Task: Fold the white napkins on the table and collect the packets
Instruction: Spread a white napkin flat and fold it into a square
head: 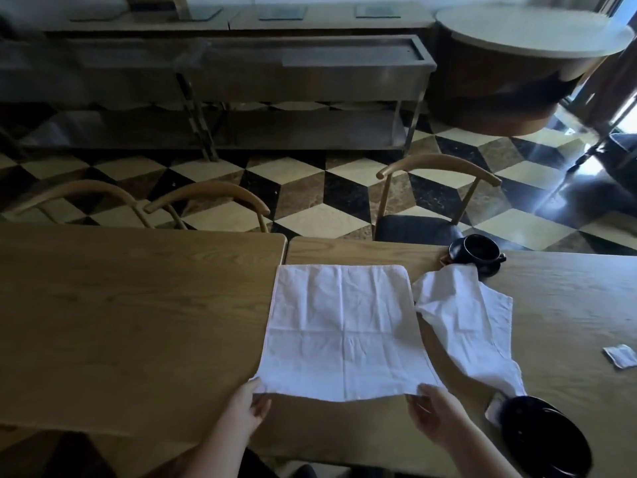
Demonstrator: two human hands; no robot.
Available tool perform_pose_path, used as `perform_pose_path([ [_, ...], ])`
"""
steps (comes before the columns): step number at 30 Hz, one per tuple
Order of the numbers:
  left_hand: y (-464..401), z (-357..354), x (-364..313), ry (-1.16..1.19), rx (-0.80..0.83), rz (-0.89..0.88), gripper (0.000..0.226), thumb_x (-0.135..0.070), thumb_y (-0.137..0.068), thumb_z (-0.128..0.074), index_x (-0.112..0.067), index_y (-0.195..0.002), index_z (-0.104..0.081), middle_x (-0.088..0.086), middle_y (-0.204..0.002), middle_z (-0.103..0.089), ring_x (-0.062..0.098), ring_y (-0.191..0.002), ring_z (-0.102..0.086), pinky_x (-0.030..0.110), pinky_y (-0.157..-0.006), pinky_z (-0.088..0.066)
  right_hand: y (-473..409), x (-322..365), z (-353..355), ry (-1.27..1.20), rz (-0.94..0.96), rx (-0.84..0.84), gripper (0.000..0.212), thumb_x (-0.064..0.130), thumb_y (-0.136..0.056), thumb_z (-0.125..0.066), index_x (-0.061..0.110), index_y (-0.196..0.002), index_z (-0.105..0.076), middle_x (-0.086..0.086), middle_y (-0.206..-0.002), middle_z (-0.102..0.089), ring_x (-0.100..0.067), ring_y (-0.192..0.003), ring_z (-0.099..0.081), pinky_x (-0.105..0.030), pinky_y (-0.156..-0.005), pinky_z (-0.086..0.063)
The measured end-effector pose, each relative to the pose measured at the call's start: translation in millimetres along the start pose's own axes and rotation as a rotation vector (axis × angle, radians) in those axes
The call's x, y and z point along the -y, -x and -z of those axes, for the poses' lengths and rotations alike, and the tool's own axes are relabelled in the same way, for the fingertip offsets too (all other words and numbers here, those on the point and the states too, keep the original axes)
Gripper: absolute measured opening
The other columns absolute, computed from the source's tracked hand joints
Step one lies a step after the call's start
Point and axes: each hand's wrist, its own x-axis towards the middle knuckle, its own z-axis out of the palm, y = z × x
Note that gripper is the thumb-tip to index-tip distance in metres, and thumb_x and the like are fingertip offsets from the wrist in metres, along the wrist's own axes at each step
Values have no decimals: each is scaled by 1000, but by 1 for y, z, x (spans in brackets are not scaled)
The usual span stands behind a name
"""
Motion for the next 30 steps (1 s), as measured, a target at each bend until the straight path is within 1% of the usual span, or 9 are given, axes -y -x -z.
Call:
perform_pose_path([
  [5, -10, 23, 15, -98, -36, -19, 20, -12, -94, -63, -2, -111, -56, 16, -80, -58, 23, -64, -55, 22, -32, -48, -5, -28, 23, 44, 32, -59, 16, -1, -93, -56, 4, -78, -54, -15, -61, -58, -18, -34, -61, -22, -35, -48],
  [8, -14, 32, 20, -127, -61, -49, 18, -11, -94, -63, -1, -108, -57, 16, -73, -59, 22, -62, -56, 22, -31, -47, 0, -36, 30, 66, 43, -71, 13, 1, -95, -57, 3, -82, -56, -13, -54, -63, -22, -44, -64, -20, -37, -48],
  [12, -21, 42, 21, -155, -81, -90, 14, -11, -91, -66, -1, -101, -61, 14, -69, -59, 24, -57, -57, 23, -33, -46, 7, -37, 29, 106, 79, -91, 12, 5, -97, -54, 3, -85, -56, -17, -75, -63, -25, -66, -59, -19, -38, -48],
  [15, -22, 42, 14, -160, -86, -125, 10, -13, -91, -66, -4, -92, -63, 13, -62, -60, 24, -53, -57, 26, -45, -47, 6, -31, 25, 167, 132, -134, 10, 7, -95, -56, 1, -88, -60, -16, -81, -66, -25, -69, -63, -26, -56, -50],
  [17, -23, 37, 2, -144, -60, -155, 9, -14, -91, -66, -6, -88, -63, 14, -62, -60, 24, -55, -57, 28, -52, -47, 3, -23, 22, 181, 175, -134, 11, 8, -93, -58, 6, -83, -61, -11, -73, -63, -21, -64, -59, -27, -60, -47],
  [20, -21, 21, -24, -93, 8, -214, 8, -7, -88, -66, -8, -89, -59, 14, -66, -63, 24, -58, -62, 31, -55, -50, -1, -1, 15, 171, 236, -86, 26, 6, -90, -60, 16, -68, -51, 0, -52, -45, -13, -46, -42, -22, -48, -40],
  [23, -20, -1, -55, -111, 89, -308, 23, 5, -81, -68, -11, -92, -53, 13, -61, -72, 23, -52, -71, 30, -49, -56, -6, 31, 2, 199, 347, -63, 31, -1, -89, -62, 14, -66, -49, -5, -57, -44, -12, -43, -46, -20, -39, -44],
  [26, -26, -31, -87, -114, 178, -357, 20, 5, -84, -66, -11, -95, -60, 20, -77, -76, 25, -64, -75, 33, -57, -59, -17, 67, -20, 180, 458, -45, 13, -2, -90, -64, 10, -89, -60, -12, -74, -65, -16, -62, -67, -23, -50, -55],
  [30, -40, -73, -124, -85, 214, -374, 7, -3, -88, -68, -2, -94, -66, 20, -90, -75, 25, -76, -76, 37, -76, -58, -40, 113, -49, 204, 467, 45, 16, 1, -91, -66, -4, -106, -68, -19, -95, -76, -26, -92, -75, -29, -79, -62],
])
